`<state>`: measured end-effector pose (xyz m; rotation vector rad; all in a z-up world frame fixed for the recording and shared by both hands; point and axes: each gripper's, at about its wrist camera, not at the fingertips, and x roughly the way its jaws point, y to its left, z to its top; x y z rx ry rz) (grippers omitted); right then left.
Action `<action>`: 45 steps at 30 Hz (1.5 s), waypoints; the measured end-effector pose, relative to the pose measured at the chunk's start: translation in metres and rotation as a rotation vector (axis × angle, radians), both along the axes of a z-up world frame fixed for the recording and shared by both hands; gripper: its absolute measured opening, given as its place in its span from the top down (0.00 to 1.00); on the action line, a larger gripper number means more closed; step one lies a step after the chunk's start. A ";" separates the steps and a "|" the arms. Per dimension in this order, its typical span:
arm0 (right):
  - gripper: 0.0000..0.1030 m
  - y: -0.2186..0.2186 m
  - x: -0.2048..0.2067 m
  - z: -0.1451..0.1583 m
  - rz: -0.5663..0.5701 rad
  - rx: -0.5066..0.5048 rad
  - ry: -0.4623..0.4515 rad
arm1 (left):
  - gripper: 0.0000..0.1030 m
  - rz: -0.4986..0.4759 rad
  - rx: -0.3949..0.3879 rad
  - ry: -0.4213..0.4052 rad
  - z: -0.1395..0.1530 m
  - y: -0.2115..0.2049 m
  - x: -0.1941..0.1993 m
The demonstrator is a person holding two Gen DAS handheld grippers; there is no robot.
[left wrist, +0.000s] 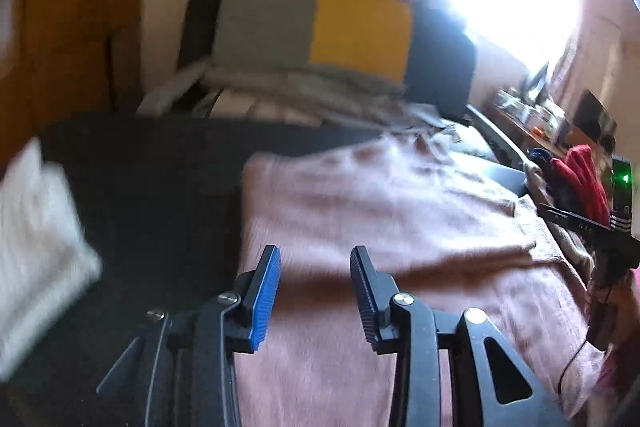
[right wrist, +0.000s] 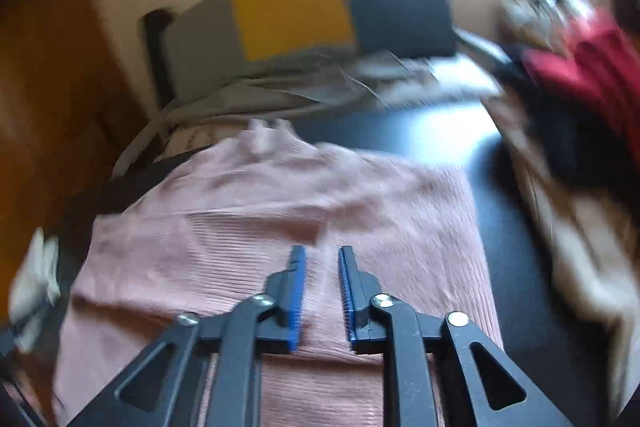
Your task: Fold clothes
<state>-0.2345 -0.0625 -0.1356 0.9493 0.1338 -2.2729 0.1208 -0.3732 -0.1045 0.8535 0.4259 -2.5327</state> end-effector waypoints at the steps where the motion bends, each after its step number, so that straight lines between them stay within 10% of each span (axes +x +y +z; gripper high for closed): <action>1: 0.57 -0.009 0.006 0.004 0.039 0.024 0.025 | 0.64 -0.011 -0.033 -0.008 0.002 0.000 -0.013; 8: 0.44 -0.053 0.028 -0.023 0.163 0.197 0.044 | 0.64 0.024 -0.030 -0.244 -0.060 -0.013 -0.065; 21: 0.27 -0.034 0.019 -0.047 0.119 0.126 -0.022 | 0.63 0.061 0.147 -0.181 -0.056 -0.031 -0.054; 28: 0.09 -0.035 0.008 -0.032 0.226 0.039 -0.118 | 0.57 -0.153 0.073 -0.089 0.001 -0.043 -0.106; 36: 0.07 -0.068 -0.080 0.024 0.314 -0.098 -0.162 | 0.52 -0.356 0.124 -0.202 -0.009 -0.080 -0.224; 45: 0.01 -0.143 -0.203 -0.025 0.374 0.042 -0.369 | 0.51 -0.480 0.167 -0.300 -0.045 -0.089 -0.326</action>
